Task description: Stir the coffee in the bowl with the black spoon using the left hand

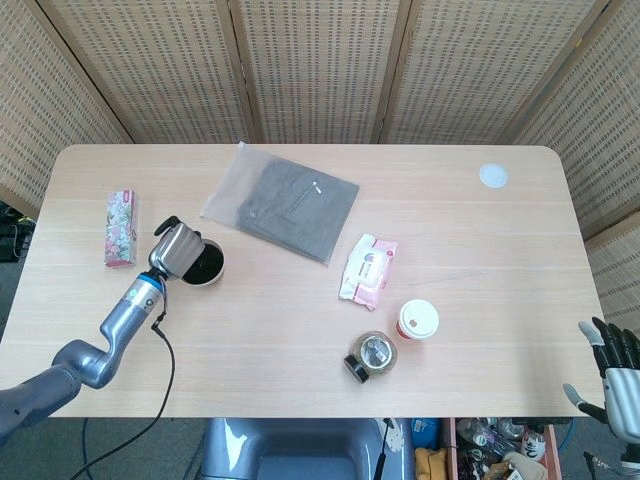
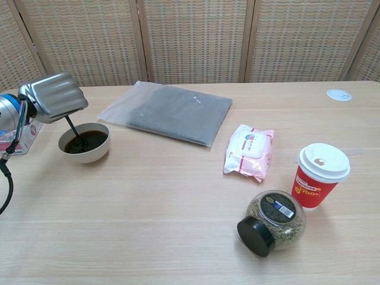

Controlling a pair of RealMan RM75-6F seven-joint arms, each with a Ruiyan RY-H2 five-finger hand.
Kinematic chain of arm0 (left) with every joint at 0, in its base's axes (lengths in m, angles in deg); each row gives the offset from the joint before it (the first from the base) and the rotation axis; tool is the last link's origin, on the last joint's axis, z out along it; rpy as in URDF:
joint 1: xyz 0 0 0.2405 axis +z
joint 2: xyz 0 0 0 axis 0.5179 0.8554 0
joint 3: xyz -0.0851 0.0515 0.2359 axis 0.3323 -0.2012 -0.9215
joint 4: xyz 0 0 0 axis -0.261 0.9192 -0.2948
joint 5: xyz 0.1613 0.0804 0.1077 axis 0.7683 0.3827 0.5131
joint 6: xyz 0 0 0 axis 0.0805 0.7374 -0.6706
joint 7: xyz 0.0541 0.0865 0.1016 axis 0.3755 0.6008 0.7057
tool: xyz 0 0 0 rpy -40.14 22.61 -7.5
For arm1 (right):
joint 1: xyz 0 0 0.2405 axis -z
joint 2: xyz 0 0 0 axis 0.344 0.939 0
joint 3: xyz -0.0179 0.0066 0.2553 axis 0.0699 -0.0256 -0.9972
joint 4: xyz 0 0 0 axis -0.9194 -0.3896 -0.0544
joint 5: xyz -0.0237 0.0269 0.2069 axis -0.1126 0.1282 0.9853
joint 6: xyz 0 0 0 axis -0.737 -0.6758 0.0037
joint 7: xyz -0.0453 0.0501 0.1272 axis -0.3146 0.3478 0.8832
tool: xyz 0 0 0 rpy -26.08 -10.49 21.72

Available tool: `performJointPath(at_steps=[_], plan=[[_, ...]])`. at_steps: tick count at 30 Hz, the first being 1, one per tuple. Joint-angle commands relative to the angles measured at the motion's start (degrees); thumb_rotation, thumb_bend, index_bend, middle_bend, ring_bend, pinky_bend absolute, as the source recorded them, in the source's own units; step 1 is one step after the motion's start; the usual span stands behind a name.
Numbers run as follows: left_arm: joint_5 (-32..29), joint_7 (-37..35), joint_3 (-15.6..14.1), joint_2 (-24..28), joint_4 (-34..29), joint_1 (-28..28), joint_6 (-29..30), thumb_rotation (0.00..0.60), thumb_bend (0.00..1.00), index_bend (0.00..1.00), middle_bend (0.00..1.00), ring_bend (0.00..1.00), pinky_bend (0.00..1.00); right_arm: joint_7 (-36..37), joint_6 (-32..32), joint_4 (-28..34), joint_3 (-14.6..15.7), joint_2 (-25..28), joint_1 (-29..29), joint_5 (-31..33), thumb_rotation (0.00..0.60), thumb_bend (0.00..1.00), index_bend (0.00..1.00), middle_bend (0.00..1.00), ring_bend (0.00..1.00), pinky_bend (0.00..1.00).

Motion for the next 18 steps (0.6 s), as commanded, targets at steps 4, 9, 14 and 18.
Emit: performJointPath(at_steps=[4,9,14,18], plan=[[0.4,-1.2,-0.4,2.6,-4.7,0.9,1.2,0.6,0.4,0.64,0.9,0.79,0.71,0.2,0.1,-0.2,0.0,-0.1,0.0,-0.1,0.6,0.36,0.12,0.14,0.0,0.01],[-0.1,-0.7,-0.1,2.7,-6.2,0.5,0.6,0.6,0.4,0.64,0.9,0.79,0.71,0.4,-0.1,-0.3,0.0,-0.1,0.1,0.0,0.6,0.36,0.12,0.14,0.0,0.01],[-0.4,0.4,0.4,1.3,-5.6,-0.5,-0.1,0.6,0.4,0.64,0.9,0.79,0.71,0.3,-0.1,-0.3,0.0,-0.1,0.2,0.1,0.6,0.36,0.12,0.14,0.0,0.01],[-0.8,0.6,0.9,0.1,-4.0,-1.3,-0.6,0.6,0.4,0.64,0.9,0.79,0.71,0.2,-0.1,-0.3,0.0,-0.1,0.4,0.3,0.6,0.36,0.12,0.14,0.0,0.01]])
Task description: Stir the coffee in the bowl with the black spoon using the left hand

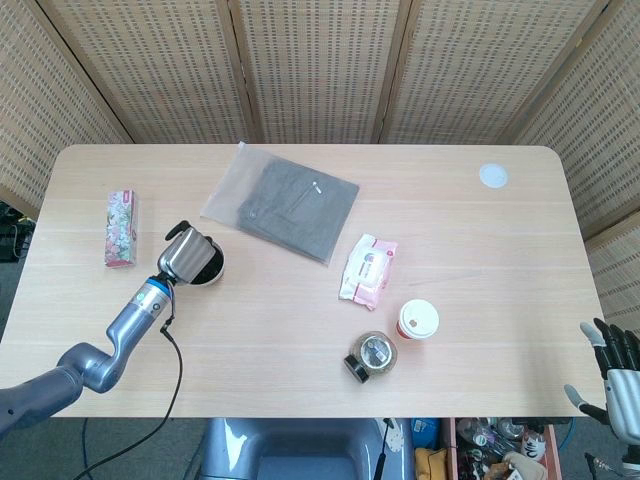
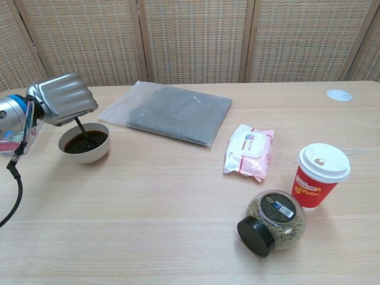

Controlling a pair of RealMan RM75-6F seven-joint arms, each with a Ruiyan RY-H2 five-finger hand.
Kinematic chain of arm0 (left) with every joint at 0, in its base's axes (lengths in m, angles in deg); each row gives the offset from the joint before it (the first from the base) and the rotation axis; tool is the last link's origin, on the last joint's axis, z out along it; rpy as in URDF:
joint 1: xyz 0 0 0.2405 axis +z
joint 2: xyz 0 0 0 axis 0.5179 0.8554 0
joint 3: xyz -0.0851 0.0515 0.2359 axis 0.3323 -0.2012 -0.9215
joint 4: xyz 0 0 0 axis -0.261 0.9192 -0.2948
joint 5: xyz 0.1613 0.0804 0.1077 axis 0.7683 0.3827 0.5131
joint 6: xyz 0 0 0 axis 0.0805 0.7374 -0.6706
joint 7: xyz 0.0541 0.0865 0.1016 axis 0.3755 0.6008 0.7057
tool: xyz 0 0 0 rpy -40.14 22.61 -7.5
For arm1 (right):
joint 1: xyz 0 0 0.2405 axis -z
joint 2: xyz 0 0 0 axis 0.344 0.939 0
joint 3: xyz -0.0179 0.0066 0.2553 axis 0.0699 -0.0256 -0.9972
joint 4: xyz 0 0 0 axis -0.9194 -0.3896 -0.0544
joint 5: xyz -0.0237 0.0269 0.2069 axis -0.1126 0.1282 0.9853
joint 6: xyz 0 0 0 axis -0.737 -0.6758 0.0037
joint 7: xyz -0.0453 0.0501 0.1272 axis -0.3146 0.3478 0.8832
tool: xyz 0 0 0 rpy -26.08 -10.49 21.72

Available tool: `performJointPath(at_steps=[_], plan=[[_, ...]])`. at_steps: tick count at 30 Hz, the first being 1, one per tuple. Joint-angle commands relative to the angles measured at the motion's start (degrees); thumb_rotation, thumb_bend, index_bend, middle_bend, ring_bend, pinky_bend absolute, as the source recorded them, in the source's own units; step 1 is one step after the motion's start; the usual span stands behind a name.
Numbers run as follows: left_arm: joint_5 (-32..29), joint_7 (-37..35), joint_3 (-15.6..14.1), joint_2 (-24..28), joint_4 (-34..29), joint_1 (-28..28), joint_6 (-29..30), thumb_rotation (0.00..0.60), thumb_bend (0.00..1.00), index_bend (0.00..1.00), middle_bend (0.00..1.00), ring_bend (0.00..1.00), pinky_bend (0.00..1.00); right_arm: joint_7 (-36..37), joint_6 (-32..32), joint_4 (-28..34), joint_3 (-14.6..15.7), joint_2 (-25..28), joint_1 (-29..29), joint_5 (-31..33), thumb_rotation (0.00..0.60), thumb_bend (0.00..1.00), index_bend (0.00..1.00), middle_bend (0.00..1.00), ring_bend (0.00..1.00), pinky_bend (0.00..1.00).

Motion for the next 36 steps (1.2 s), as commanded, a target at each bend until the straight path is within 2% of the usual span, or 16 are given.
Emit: performJointPath(at_steps=[1,11,17,30,36], plan=[[-0.4,0.1,0.4,-0.7,1.0,-0.5,-0.4,0.6,0.4,0.64,0.9,0.79,0.71,-0.1,0.0,0.0,0.0,0.0,0.1,0.1,0.6,0.36,0.12,0.14,0.0,0.01],[-1.8,-0.4,1.0,-2.5,5.4,-1.2,-1.9,0.6,0.4,0.64,0.9,0.79,0.71,-0.6,0.0,0.4,0.0,0.1,0.3,0.3,0.6,0.36,0.12,0.14,0.0,0.01],[-1.6,-1.5,0.4,-2.8,7.3,-0.7,-1.8,0.6,0.4,0.64,0.9,0.79,0.71,-1.1,-0.1,0.8,0.1,0.2,0.4,0.2,0.6,0.36,0.12,0.14,0.0,0.01],[0.2,-5.5,-1.7,1.4,1.7,2.3,1.4,0.6,0.4,0.64,0.9,0.79,0.71,-0.7,0.2,0.6,0.1,-0.1,0.1,-0.4,0.6,0.36,0.12,0.15,0.0,0.01],[0.8,-5.1,-1.5,1.0,-1.2,1.5,1.2,0.6,0.4,0.64,0.9,0.79,0.71,-0.6,0.2,0.4,0.1,-0.1,0.2,-0.2,0.6,0.36,0.12,0.15,0.0,0.01]])
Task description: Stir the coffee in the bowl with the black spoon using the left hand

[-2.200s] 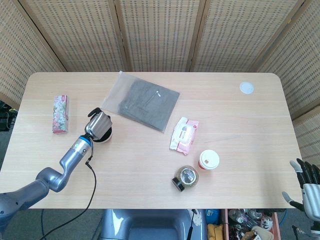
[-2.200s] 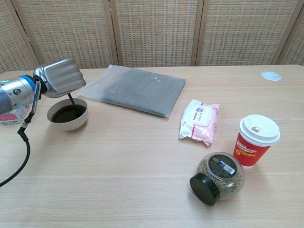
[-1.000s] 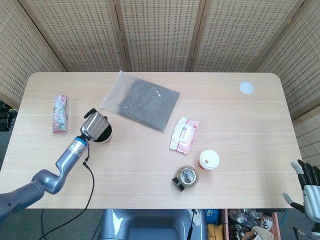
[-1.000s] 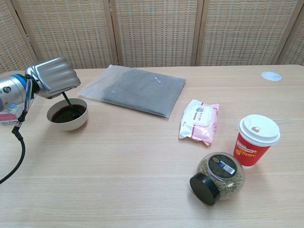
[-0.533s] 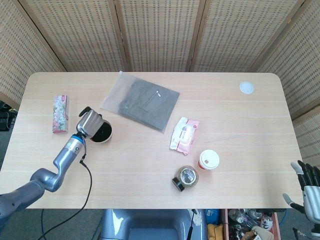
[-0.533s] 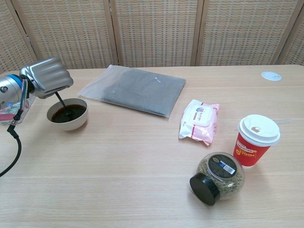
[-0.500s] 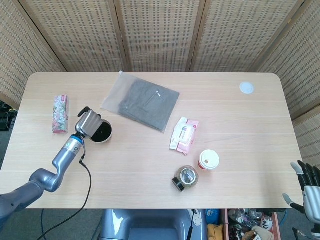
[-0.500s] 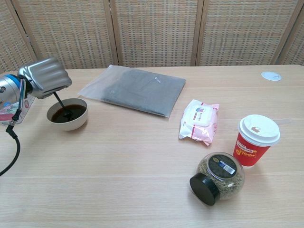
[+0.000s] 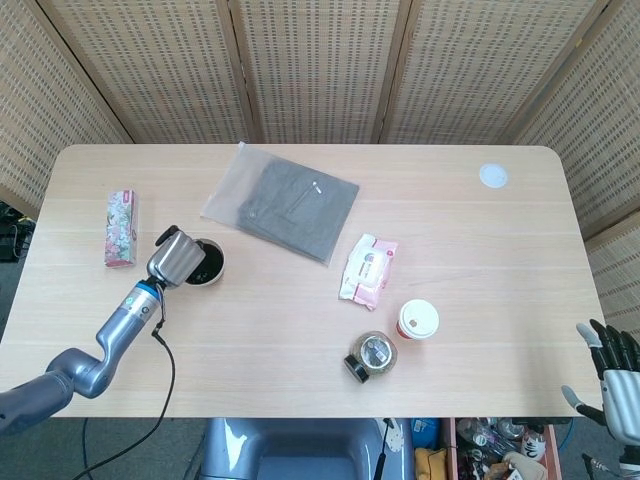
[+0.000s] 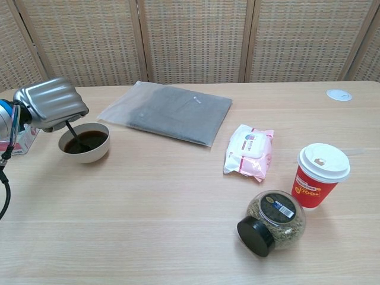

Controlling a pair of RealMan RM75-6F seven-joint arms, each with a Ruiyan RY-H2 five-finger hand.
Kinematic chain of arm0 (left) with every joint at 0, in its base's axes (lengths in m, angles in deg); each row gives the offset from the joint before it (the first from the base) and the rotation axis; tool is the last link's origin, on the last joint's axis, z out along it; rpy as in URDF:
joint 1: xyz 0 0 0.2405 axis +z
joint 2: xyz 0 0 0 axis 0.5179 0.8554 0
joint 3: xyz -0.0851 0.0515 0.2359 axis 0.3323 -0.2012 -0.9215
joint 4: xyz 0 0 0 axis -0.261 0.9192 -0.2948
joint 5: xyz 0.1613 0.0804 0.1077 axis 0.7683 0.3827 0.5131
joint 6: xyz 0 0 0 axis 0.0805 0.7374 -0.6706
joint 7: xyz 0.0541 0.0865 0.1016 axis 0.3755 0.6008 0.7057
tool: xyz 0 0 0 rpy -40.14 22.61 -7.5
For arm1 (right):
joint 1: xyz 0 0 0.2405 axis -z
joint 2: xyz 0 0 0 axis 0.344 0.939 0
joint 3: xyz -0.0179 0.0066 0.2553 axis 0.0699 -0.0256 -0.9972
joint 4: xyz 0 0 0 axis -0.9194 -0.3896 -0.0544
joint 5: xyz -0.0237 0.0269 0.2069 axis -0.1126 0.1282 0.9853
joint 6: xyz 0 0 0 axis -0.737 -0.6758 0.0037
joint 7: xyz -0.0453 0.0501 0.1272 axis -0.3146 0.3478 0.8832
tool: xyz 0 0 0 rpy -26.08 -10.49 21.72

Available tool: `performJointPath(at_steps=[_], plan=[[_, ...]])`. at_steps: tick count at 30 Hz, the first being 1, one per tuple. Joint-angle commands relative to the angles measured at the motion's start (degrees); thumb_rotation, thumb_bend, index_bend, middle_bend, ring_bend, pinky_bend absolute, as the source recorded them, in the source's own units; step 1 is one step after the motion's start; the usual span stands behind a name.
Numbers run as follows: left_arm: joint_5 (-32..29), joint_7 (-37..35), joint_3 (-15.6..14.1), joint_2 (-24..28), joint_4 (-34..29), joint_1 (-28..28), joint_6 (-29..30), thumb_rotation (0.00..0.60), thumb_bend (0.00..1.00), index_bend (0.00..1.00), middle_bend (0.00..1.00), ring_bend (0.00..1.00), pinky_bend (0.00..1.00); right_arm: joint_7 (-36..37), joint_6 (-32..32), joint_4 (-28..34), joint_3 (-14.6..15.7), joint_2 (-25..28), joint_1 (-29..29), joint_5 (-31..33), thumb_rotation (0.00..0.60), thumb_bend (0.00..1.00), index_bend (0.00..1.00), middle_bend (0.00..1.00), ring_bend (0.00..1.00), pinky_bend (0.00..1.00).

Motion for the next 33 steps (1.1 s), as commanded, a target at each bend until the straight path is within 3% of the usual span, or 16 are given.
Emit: performJointPath(at_steps=[1,18,33], plan=[[-0.1,0.3,0.4,-0.6,-0.2,-0.6,-0.2,0.6,0.4,0.64,0.9,0.79,0.71,0.0,-0.1,0.0,0.0,0.1,0.2,0.2,0.6,0.36,0.12,0.15,0.0,0.01],[-1.8,0.7,2.9,-4.9,6.7,-2.9,-1.6,0.6,0.4,0.64,0.9,0.79,0.71,-0.2,0.0,0.2,-0.2,0.4,0.4,0.6,0.6,0.36,0.12,0.15,0.0,0.01],[-2.9,0.0,2.4,-3.5,7.0,-1.2,-1.6,0.6,0.4,0.64,0.9,0.79,0.71,-0.1,0.0,0.2,0.0,0.3,0.4,0.3,0.6,0.36,0.12,0.15,0.0,0.01]])
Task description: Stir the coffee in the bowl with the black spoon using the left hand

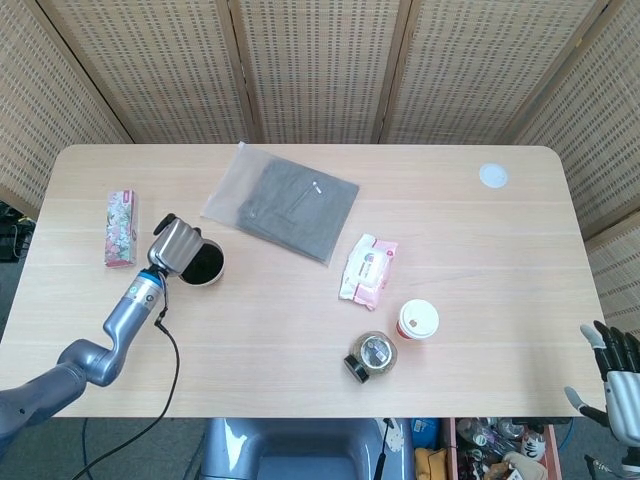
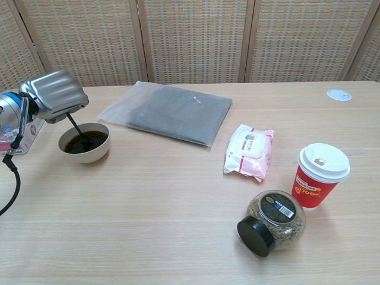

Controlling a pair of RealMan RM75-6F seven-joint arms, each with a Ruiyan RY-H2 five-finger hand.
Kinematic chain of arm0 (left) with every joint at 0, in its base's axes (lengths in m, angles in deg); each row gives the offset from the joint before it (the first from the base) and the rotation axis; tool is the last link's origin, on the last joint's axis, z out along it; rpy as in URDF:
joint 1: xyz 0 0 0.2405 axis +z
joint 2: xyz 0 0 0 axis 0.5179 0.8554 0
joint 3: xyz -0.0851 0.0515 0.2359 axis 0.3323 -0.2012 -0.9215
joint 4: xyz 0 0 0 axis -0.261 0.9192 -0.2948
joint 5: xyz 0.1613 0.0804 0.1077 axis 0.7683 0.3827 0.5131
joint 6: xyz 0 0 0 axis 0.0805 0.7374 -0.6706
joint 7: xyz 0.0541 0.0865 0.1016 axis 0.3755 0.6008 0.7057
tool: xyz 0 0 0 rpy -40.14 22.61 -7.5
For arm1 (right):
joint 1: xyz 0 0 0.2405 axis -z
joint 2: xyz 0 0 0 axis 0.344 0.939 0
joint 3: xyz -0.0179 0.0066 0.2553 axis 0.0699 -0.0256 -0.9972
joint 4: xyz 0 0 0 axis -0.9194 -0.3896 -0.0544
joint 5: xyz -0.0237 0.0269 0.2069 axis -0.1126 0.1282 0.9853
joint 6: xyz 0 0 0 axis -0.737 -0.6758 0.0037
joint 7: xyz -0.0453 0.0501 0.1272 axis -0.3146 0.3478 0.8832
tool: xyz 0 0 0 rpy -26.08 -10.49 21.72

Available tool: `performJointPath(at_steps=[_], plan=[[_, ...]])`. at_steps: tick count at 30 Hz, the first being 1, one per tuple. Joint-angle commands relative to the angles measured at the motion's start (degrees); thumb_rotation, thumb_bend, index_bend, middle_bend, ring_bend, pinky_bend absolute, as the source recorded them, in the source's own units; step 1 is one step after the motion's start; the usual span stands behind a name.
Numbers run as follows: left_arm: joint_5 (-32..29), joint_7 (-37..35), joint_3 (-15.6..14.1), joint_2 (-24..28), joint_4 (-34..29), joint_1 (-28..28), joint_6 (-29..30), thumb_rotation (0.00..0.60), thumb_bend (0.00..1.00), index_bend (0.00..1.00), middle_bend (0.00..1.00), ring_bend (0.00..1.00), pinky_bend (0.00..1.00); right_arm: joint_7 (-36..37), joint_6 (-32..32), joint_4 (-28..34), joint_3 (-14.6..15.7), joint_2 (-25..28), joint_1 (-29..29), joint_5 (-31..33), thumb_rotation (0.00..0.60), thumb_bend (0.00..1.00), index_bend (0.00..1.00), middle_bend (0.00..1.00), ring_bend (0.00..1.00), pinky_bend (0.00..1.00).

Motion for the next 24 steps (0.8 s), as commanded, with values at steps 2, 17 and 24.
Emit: performJointPath(at_steps=[2,17,24], plan=[[-0.1,0.2,-0.2,0.2,-0.4,0.2,0.1,0.6,0.4,0.64,0.9,0.79,0.71,0.1,-0.1,-0.1,0.0,0.0,0.0,-0.1,0.6,0.36,0.12,0.15,0.0,0.01],[-1.9,2.1,1.0,0.8,-2.6,0.5,0.6,0.6,0.39,0.31,0.89,0.79,0.71,0.5,-0.6,-0.3,0.0,0.0,0.3,-0.1,0.6,0.36,0.12,0.15,0.0,0.01],[-4.0,0.4,3.0,2.4,-6.3,1.8,3.1,0.6,0.39,0.21,0.88,0.78,0.71,0.6,-0.7,-0.3,0.0,0.1,0.3,-0.4,0.6,0.36,0.12,0.15,0.0,0.01]])
